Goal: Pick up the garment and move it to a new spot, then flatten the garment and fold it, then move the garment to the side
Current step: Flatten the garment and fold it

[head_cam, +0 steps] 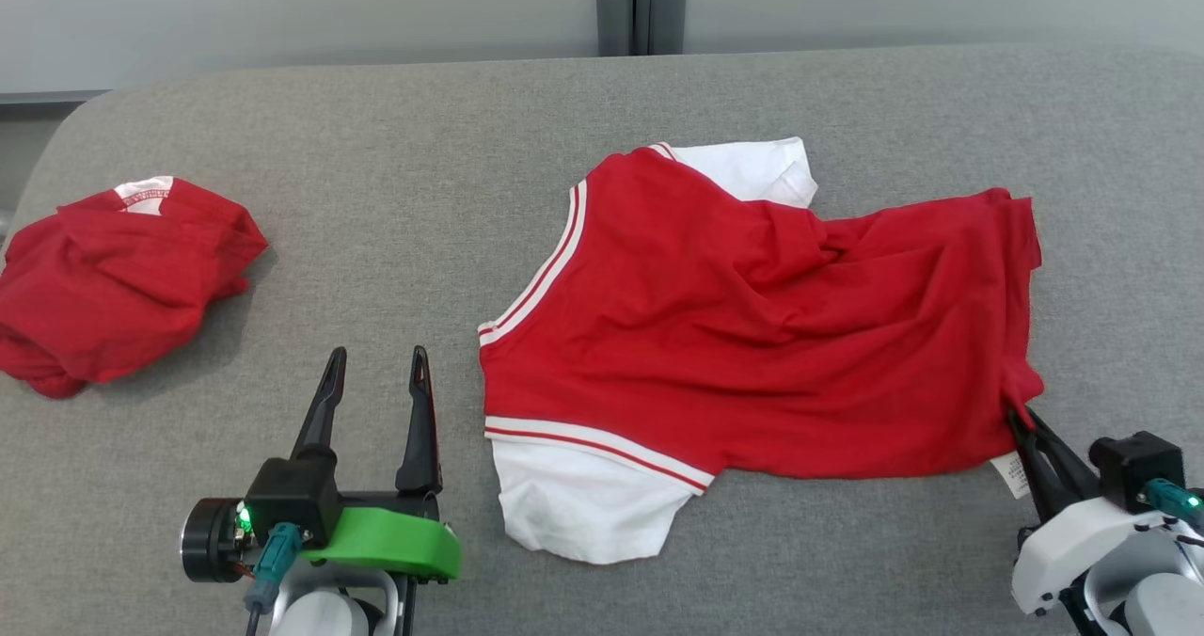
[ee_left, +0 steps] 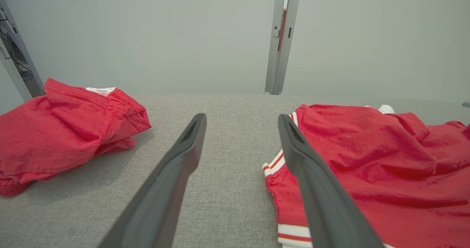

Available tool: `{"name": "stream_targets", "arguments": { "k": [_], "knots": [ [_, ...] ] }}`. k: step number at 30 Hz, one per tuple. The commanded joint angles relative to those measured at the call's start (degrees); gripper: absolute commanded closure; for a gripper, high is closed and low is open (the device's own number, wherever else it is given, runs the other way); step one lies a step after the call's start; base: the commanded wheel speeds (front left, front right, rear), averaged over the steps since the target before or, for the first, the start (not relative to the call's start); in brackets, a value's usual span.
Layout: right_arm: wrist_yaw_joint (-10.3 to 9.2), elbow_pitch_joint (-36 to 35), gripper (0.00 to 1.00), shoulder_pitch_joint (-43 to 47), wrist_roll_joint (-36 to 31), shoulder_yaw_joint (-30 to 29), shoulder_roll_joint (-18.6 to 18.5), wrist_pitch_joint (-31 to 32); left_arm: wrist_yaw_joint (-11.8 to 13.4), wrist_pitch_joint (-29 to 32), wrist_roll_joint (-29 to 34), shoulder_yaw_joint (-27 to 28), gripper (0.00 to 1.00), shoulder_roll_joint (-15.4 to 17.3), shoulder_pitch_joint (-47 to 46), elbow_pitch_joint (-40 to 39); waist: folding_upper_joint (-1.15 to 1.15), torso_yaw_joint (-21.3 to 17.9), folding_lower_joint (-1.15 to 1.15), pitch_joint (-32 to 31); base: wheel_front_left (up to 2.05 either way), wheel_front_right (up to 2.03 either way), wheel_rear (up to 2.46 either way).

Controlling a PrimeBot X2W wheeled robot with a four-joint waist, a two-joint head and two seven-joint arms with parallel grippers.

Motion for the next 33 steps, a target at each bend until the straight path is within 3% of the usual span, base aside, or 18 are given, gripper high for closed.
{"name": "stream_targets", "arguments": {
  "k": [1, 4, 5, 6, 16, 33],
  "knots": [
    [-0.11, -0.79, 1.00, 0.46, -1.58, -0.02, 0.47, 1.24, 0.32, -0.03, -0.32, -0.13, 0.00, 0.12, 0.61, -0.08, 0.00, 0.47, 0.00, -0.16, 0.00, 0.00, 0.00],
    [-0.11, -1.30, 1.00, -0.59, -3.04, 0.78, 2.01, 3.32, 0.36, -0.02, -0.28, 0.10, 0.00, 0.12, 0.73, -0.10, 0.00, 0.95, 0.00, -0.28, 0.00, 0.00, 0.00],
    [-0.11, -1.13, 0.67, -0.95, -3.49, 0.94, 2.34, 3.64, 0.29, -0.03, -0.25, 0.17, 0.00, 0.12, 0.77, -0.08, 0.00, 1.07, 0.00, -0.34, 0.00, 0.00, 0.00],
    [-0.11, -0.86, 0.01, -1.23, -3.67, 1.09, 2.67, 3.90, 0.20, -0.02, -0.20, 0.21, 0.00, 0.12, 0.78, -0.03, 0.00, 1.17, 0.00, -0.39, 0.00, 0.00, 0.00],
    [-0.11, -2.30, 0.00, -0.71, -1.68, -0.49, 3.63, -0.51, 0.31, -0.03, 0.16, 1.40, 0.00, 0.12, 2.02, -0.33, 0.00, -0.19, 0.00, -1.20, 0.00, 0.00, 0.00],
    [-0.11, -20.97, 0.00, 8.12, -1.83, -8.35, 7.62, -2.57, -1.28, -0.03, 0.86, 3.43, 0.00, 0.13, 3.26, 0.60, 0.00, -4.97, 0.00, -3.23, 0.00, 0.00, 0.00]
  ]
}}
